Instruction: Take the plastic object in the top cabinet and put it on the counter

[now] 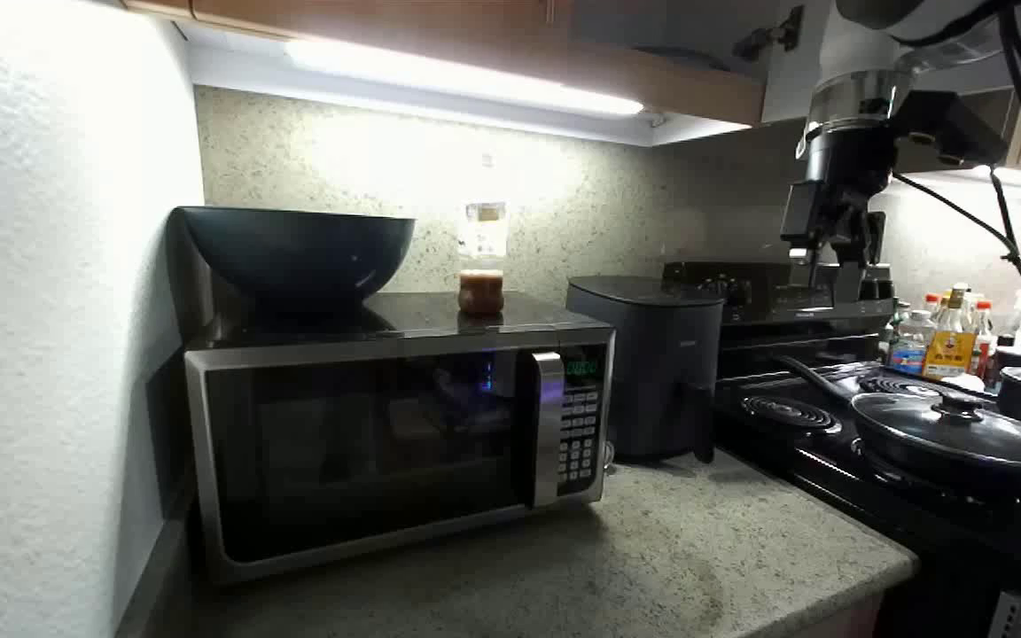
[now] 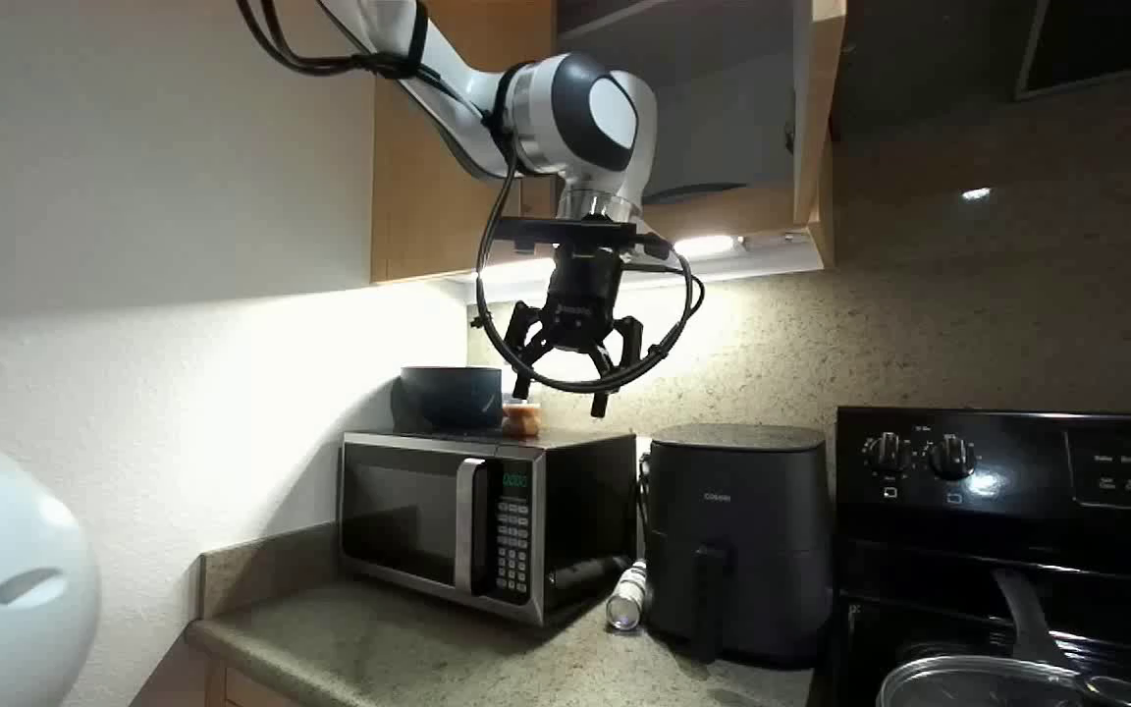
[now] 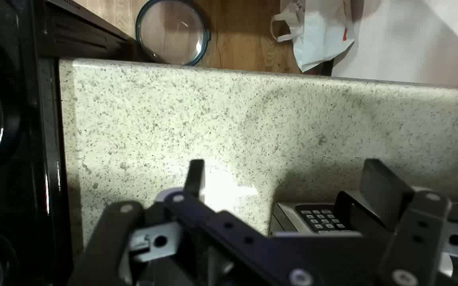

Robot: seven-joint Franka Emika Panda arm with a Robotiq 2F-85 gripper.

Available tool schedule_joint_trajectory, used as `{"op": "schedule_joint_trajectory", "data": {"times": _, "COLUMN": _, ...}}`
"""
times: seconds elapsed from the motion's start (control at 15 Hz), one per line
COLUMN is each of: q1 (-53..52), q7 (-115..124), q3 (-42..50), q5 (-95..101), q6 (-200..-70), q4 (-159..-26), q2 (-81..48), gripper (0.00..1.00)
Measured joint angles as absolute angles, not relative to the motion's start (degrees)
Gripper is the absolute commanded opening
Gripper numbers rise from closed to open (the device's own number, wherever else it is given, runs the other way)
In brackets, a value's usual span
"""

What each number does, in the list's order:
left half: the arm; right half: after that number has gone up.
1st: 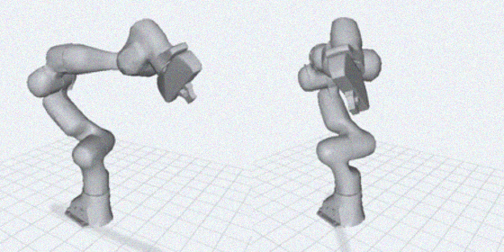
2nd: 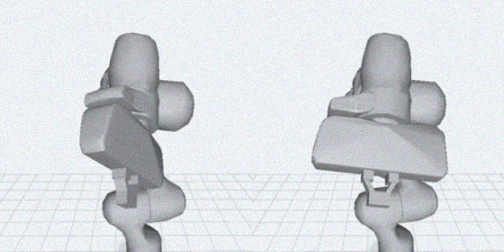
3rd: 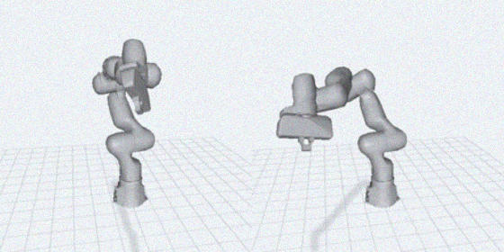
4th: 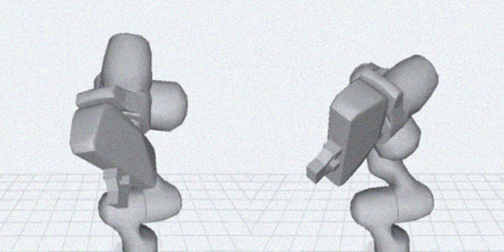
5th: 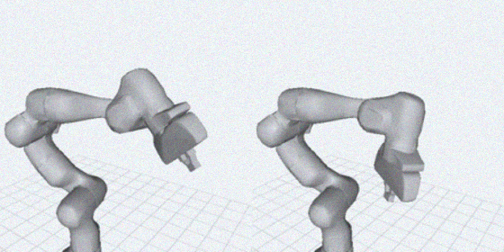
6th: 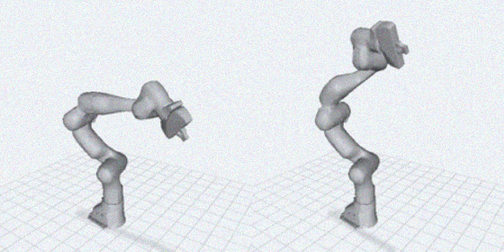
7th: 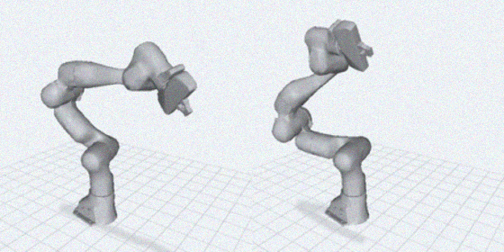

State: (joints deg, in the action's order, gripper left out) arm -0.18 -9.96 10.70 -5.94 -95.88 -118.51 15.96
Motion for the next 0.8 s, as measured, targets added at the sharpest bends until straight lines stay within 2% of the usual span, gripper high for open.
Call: {"op": "schedule_joint_trajectory", "data": {"times": 0.8, "q1": 1.5, "q7": -8.9, "q3": 8.8, "q5": -3.6, "q6": -100.5, "q4": -117.8, "q2": 18.3, "gripper": 1.0}}
